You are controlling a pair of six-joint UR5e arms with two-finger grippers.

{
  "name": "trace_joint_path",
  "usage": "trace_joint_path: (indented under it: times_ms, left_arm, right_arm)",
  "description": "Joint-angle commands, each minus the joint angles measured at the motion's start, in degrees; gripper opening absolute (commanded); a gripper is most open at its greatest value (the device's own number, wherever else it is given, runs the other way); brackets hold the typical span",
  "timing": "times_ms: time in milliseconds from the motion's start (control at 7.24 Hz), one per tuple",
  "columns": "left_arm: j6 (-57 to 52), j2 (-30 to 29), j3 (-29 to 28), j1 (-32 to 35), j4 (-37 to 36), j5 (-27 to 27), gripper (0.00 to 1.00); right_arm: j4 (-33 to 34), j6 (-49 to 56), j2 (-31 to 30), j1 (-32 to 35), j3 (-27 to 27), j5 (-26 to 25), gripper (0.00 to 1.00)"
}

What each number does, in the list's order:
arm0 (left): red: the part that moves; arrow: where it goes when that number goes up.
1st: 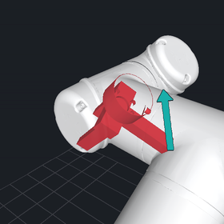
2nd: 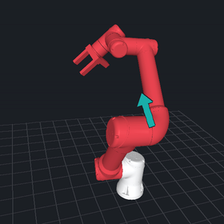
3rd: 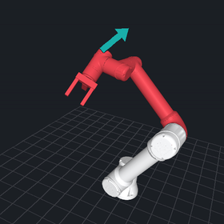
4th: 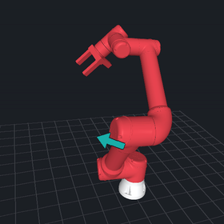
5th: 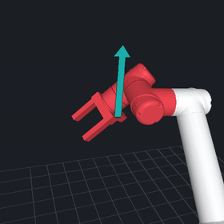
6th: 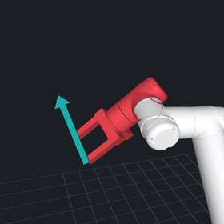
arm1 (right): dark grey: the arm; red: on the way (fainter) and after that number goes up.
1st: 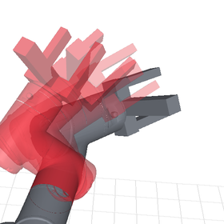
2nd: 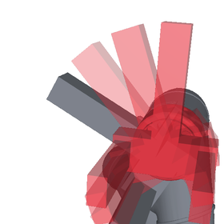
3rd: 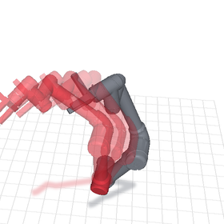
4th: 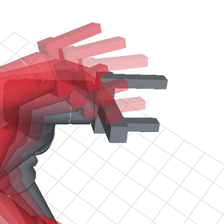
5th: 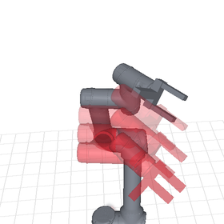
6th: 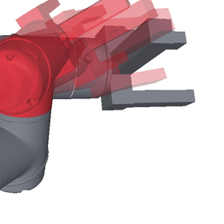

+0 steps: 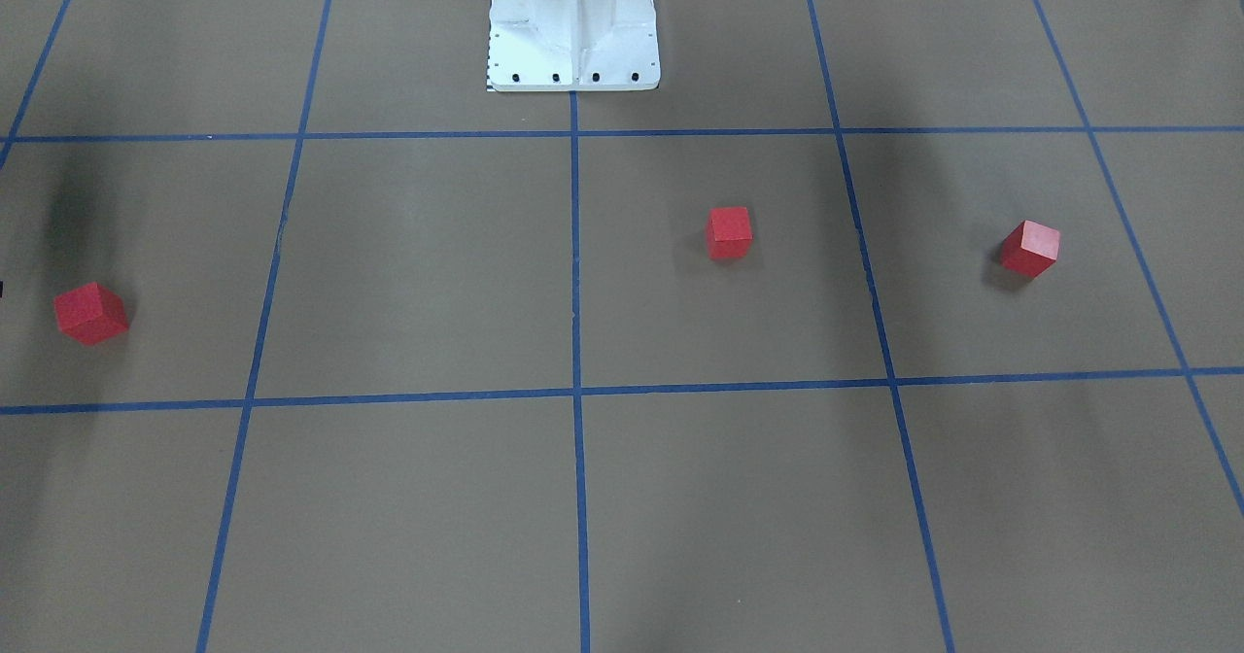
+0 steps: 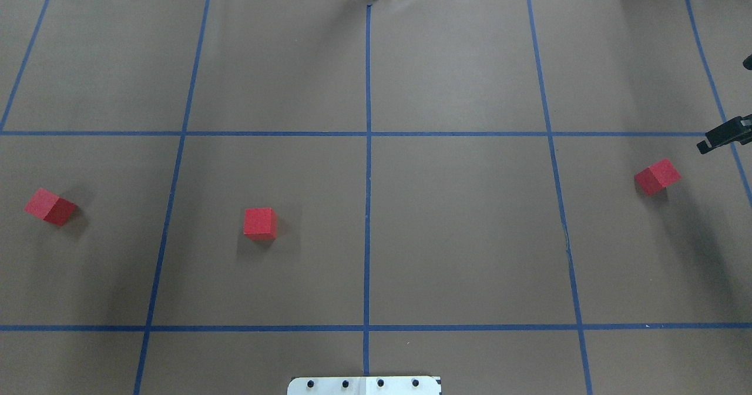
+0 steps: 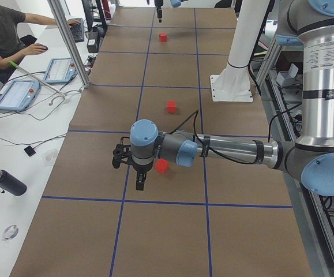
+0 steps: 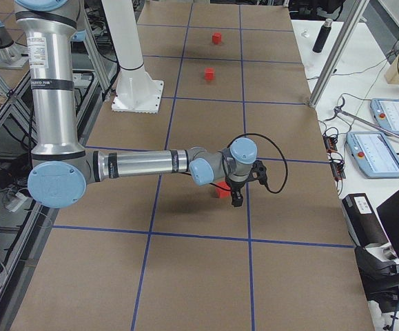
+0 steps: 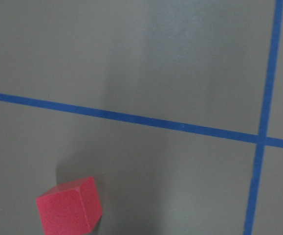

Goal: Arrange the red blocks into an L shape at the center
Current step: 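Reach the right gripper down and grasp the red cube farthest along its side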

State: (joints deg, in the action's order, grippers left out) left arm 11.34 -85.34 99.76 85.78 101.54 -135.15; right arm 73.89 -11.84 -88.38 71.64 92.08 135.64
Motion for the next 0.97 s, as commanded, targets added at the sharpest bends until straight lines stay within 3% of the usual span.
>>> trace_joint_path:
  times_ms: [0, 828]
  left_arm:
    - [0.3, 0.0, 0.0, -0.2, 2.0, -0.1, 1.0]
    - [0.4, 0.0, 0.2, -0.3, 2.2, -0.1, 1.0]
  right_arm:
    - [-3.4, 0.7, -1.9, -3.1, 0.6, -0.5, 1.0]
    - [-5.9, -3.4, -1.1, -11.1, 0.2, -6.0, 1.0]
